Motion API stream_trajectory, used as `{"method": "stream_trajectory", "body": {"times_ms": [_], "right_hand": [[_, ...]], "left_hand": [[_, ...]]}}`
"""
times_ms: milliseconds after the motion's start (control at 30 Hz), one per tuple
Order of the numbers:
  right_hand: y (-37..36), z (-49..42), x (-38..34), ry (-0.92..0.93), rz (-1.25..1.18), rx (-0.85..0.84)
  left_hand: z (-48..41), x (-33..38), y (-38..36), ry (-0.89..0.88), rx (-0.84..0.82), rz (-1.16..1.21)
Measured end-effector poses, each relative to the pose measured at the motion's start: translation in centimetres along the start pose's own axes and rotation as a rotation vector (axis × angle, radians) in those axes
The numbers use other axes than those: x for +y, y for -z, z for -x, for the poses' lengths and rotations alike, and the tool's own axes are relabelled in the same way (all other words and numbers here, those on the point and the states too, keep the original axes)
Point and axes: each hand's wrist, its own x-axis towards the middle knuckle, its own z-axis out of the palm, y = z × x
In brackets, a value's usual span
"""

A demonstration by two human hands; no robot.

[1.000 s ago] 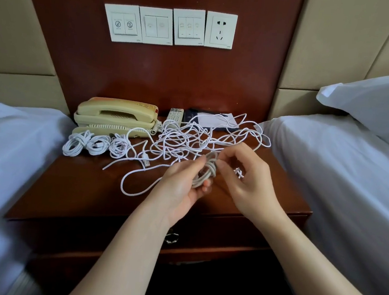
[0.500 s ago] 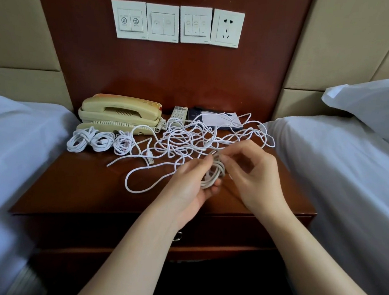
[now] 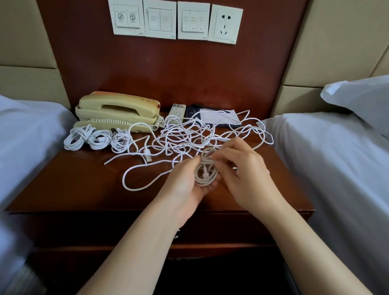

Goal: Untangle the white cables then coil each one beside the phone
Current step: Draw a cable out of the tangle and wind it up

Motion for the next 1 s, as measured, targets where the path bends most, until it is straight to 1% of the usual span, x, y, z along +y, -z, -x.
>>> {"method": "stream_trajectory", "body": {"times_ms": [100,200,267,367,467,567,633,733,833,900,1000], "right_hand": [[-0.2,-0.4,-0.1,-0.002,-0.004,-0.062],[0.0,-0.7,0.2,-0.04,-0.063,-0.097],[-0.1,-0.6,0.3,-0.072,-0.124,-0.025],[-0.2,-0.4,0.3,-0.118,-0.226,0.108],[-0.4,-0.3,0.1,-0.163,-0.311,0.167],[-1.0,0.0,-0.4,-0.182,-0.343,0.208],[-1.7,0.0,-0.9,-0.158,-0.355,0.225],[-2.5,-0.3,-1.1,-0.137,-0.351,0.255],[-3.4,-0.6,-1.2,-0.058,-0.255,0.254],[-4.2,-0.9,-1.4,0.01,-0.216,0.238],[-5.1,-1.7,-1.8,0.073,-0.219,0.174]], "left_hand": [[-0.2,0.0,0.3,-0.017,-0.007,0.0],[-0.2,0.1,0.6,-0.048,-0.054,-0.05],[-0.3,0.2,0.7,-0.093,-0.077,-0.112],[-0.4,0.2,0.5,-0.147,-0.031,-0.149],[-0.6,0.3,0.5,-0.172,0.027,-0.146],[-0.7,0.6,0.8,-0.195,0.071,-0.134],[-0.6,0.8,1.0,-0.204,0.091,-0.144],[-0.5,1.0,1.8,-0.226,0.121,-0.23],[-0.4,1.1,2.7,-0.234,0.171,-0.301],[-0.2,1.5,3.5,-0.245,0.198,-0.321],[0.0,2.3,4.8,-0.284,0.217,-0.357]]}}
